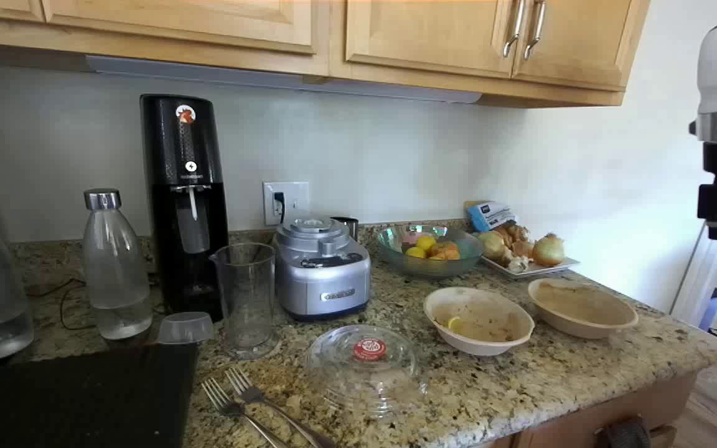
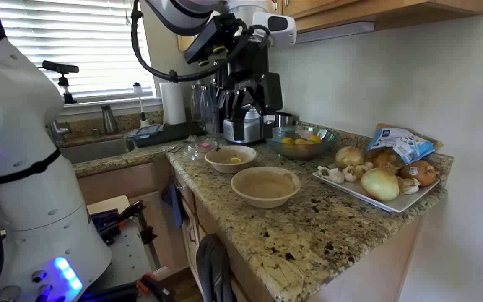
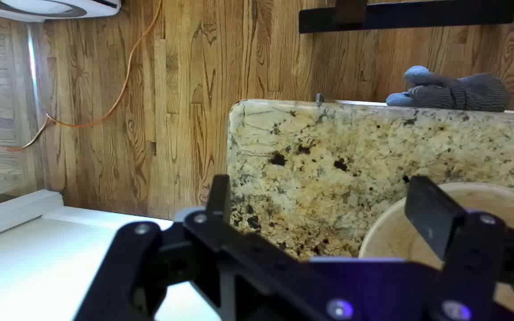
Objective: Put the left plate on the right plate
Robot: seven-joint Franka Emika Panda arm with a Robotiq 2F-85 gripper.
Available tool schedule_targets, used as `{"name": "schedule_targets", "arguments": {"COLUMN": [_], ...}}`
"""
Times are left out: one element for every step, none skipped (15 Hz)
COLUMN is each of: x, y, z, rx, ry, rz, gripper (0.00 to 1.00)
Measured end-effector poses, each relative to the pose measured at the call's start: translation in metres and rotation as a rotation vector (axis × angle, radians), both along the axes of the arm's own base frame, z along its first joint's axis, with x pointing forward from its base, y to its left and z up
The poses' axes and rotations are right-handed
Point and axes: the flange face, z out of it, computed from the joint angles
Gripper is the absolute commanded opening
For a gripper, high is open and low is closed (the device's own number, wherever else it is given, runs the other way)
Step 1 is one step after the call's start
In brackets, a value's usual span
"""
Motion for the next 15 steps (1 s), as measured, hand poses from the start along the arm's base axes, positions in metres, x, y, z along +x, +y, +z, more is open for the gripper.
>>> {"name": "schedule_targets", "arguments": {"x": [0.0,0.0,0.0,0.0,0.0,0.0,0.0,0.0,0.0,0.0,0.0,0.0001,0.0004,0.0012,0.0025], "y": [0.0,0.0,0.0,0.0,0.0,0.0,0.0,0.0,0.0,0.0,0.0,0.0001,0.0013,0.0037,0.0079], "z": [0.0,0.0,0.0,0.0,0.0,0.0,0.0,0.0,0.0,0.0,0.0,0.0,-0.0001,-0.0002,-0.0003], "rx": [0.0,0.0,0.0,0.0,0.0,0.0,0.0,0.0,0.0,0.0,0.0,0.0,0.002,0.006,0.007], "ry": [0.0,0.0,0.0,0.0,0.0,0.0,0.0,0.0,0.0,0.0,0.0,0.0,-0.001,-0.003,-0.006], "rz": [0.0,0.0,0.0,0.0,0.0,0.0,0.0,0.0,0.0,0.0,0.0,0.0,0.001,-0.001,-0.004], "gripper": [1.0,1.0,1.0,1.0,1.0,1.0,1.0,1.0,1.0,1.0,1.0,1.0,1.0,1.0,1.0]}}
